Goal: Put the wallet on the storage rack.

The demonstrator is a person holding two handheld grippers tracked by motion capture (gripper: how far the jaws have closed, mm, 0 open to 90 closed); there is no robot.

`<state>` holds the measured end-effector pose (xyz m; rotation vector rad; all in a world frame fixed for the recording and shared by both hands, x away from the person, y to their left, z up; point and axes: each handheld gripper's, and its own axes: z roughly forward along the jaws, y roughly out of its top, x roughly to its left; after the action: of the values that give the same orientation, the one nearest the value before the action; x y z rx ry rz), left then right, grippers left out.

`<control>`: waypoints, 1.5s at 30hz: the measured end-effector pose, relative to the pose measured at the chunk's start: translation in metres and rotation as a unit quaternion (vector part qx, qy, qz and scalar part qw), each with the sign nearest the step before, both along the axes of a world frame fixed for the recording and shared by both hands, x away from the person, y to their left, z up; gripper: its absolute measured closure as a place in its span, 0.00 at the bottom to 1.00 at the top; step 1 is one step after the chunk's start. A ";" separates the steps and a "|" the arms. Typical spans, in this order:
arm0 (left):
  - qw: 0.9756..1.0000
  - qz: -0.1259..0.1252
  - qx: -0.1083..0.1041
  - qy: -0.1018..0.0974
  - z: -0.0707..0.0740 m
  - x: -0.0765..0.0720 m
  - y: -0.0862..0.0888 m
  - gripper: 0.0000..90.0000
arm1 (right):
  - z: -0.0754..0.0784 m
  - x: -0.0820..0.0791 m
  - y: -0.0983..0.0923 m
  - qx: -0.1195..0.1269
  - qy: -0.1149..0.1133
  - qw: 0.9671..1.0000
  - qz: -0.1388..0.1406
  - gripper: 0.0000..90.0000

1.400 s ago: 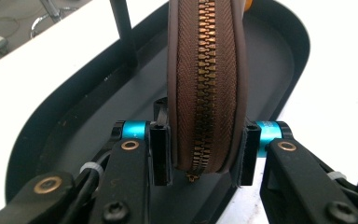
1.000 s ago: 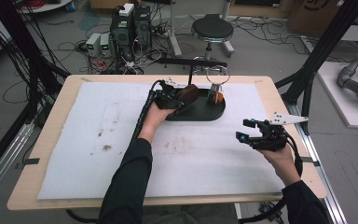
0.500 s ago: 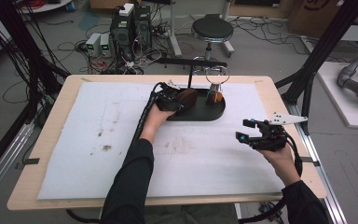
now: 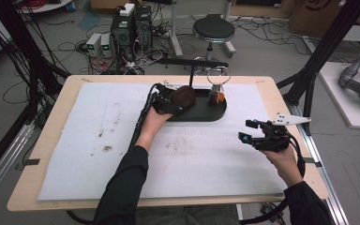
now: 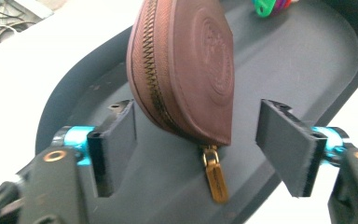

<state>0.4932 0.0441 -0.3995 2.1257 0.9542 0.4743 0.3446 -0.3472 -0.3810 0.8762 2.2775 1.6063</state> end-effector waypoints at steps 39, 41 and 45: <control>0.976 -0.037 -0.159 -0.142 -0.001 -0.181 0.164 0.24 | -0.006 0.007 0.003 -0.024 -0.008 0.999 -0.035 0.29; 0.976 -0.036 -0.164 -0.142 -0.001 -0.180 0.164 0.24 | -0.007 0.007 0.003 -0.026 -0.010 0.999 -0.039 0.29; 0.976 -0.044 -0.161 -0.141 -0.004 -0.179 0.161 0.24 | -0.009 0.006 0.002 -0.028 -0.009 0.999 -0.044 0.29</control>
<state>0.3142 0.2051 -0.4032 1.7455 0.7176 0.5217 0.3506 -0.3454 -0.3898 0.9298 2.2270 1.5002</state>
